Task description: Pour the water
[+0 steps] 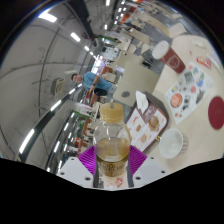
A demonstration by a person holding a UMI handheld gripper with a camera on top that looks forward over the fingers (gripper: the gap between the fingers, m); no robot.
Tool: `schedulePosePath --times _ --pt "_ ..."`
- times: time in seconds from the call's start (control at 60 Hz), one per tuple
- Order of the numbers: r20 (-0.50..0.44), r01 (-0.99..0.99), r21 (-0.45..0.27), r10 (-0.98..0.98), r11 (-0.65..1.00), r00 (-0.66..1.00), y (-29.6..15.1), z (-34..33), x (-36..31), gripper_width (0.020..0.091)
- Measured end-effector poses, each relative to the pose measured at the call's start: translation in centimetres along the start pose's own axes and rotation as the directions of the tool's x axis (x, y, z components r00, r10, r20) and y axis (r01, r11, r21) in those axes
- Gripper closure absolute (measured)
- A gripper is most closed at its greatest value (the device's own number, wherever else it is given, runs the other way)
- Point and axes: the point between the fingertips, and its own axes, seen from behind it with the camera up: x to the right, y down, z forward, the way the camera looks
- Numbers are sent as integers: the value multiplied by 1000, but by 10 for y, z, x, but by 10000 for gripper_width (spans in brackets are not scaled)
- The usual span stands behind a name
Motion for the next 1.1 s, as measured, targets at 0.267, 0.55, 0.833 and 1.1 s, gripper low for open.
schedulePosePath --times 0.267,0.55,0.833,1.1 --pt "-238 709 47 -681 704 692 -121 -64 28 721" --pt "-384 886 -158 -854 436 352 -155 -105 165 722" --pt "-380 879 -173 -853 444 356 -135 -115 218 707" --pt "-433 835 -227 -820 501 374 -132 -129 219 269"
